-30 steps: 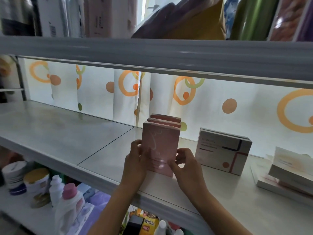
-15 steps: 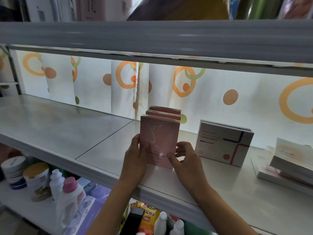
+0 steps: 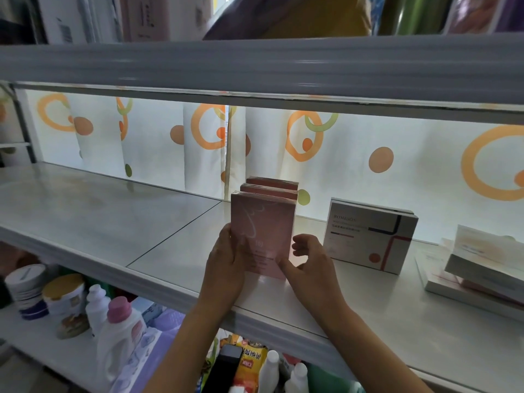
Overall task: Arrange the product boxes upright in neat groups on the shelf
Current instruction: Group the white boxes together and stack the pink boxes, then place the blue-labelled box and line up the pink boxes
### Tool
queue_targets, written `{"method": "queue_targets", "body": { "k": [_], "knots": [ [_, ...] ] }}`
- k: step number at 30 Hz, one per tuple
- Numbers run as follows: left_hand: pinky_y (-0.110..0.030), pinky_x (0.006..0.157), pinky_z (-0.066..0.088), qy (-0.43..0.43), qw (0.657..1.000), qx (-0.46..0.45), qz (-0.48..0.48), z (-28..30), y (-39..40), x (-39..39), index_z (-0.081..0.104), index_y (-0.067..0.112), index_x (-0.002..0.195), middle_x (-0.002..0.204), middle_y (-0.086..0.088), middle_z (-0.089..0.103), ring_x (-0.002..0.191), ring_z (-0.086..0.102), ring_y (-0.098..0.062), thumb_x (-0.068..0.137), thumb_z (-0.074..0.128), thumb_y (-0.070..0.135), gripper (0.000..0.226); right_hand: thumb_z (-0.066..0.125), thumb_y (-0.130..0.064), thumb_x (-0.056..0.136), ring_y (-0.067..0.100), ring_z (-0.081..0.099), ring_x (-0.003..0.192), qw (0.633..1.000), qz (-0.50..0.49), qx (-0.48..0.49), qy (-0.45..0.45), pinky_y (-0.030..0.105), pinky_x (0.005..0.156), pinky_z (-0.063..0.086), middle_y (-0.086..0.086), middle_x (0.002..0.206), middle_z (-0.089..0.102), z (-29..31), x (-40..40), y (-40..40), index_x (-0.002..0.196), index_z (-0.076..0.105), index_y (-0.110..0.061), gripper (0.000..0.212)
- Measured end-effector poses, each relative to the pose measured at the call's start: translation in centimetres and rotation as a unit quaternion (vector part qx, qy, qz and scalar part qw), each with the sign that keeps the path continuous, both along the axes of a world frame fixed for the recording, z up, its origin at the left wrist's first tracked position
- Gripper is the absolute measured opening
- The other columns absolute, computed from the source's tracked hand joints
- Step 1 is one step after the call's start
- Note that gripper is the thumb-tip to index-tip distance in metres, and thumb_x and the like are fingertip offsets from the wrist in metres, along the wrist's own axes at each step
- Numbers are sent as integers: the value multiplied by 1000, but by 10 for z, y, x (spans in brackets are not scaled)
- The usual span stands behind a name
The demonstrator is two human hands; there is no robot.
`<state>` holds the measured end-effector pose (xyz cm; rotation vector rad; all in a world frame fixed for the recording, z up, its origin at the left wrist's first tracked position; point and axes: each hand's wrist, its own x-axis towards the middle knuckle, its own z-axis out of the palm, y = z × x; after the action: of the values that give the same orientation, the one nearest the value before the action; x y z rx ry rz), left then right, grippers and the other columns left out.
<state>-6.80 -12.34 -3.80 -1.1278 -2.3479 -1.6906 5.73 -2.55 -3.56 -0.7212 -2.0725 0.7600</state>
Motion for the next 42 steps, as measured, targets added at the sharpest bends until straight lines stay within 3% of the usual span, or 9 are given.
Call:
{"method": "queue_targets", "body": {
  "k": [5, 13, 18, 22, 27, 31, 36, 39, 42],
  "knots": [
    [-39, 110, 32, -5, 997, -26, 70, -6, -15, 15, 31, 21, 147, 151, -5, 38, 137, 39, -26, 88, 25, 51, 66, 74, -30, 83, 12, 53, 115, 999, -17, 9, -45, 34, 100, 50, -2, 134, 51, 3, 16, 0, 135, 46, -20, 60],
    [-23, 83, 41, 174, 983, 42, 33, -21, -13, 78, 54, 16, 115, 109, -8, 62, 93, 49, -8, 92, 41, 32, 31, 68, -25, 88, 18, 47, 129, 973, -38, 162, -157, 20, 101, 34, 0, 143, 44, 8, 84, 14, 122, 57, -19, 36],
    [-18, 96, 35, 284, 955, 44, -81, -7, 30, 126, 50, 21, 120, 122, -2, 58, 112, 50, -9, 95, 50, 16, 26, 67, -5, 86, 21, 46, 132, 955, -94, 212, -186, 16, 101, 29, 4, 142, 47, 9, 151, 46, 115, 62, -17, 32],
    [-17, 93, 38, 329, 932, 29, -151, 3, 73, 169, 52, 20, 116, 118, -3, 61, 104, 61, -14, 90, 59, 15, 28, 73, 3, 77, 30, 57, 119, 946, -169, 216, -172, 36, 96, 49, 9, 132, 57, 15, 203, 72, 105, 67, -15, 35],
    [-22, 89, 47, 365, 905, 16, -219, 14, 127, 206, 52, 16, 122, 127, -3, 54, 111, 56, -19, 90, 61, 12, 33, 74, -5, 80, 32, 57, 120, 937, -242, 200, -156, 46, 97, 52, 10, 132, 58, 17, 250, 100, 112, 66, -13, 34],
    [-31, 93, 48, 350, 897, 18, -271, 28, 176, 231, 46, 17, 131, 138, 0, 45, 124, 45, -18, 94, 54, 20, 38, 73, -27, 84, 31, 47, 131, 931, -295, 172, -126, 43, 105, 42, 9, 141, 50, 19, 282, 125, 126, 59, -14, 47],
    [-28, 106, 31, 252, 913, -29, -320, 22, 217, 251, 25, 29, 147, 157, 4, 24, 141, 27, -16, 84, 61, 56, 77, 61, -57, 85, 23, 26, 145, 943, -307, 75, -101, 44, 109, 36, 2, 160, 21, 12, 295, 138, 146, 36, -30, 71],
    [-31, 108, 31, 174, 928, -28, -329, 10, 228, 254, 20, 31, 149, 159, 4, 16, 144, 24, -18, 79, 68, 55, 89, 62, -56, 84, 13, 24, 144, 959, -278, 28, -49, 30, 109, 33, -4, 158, 22, 8, 298, 142, 148, 34, -33, 74],
    [-25, 106, 31, 93, 939, -9, -332, 8, 232, 253, 22, 24, 149, 155, 4, 26, 140, 29, -15, 76, 73, 49, 93, 67, -43, 86, -5, 33, 120, 969, -247, -7, -9, 3, 91, 32, -17, 131, 35, 9, 297, 141, 145, 40, -28, 66]
  ]
}}
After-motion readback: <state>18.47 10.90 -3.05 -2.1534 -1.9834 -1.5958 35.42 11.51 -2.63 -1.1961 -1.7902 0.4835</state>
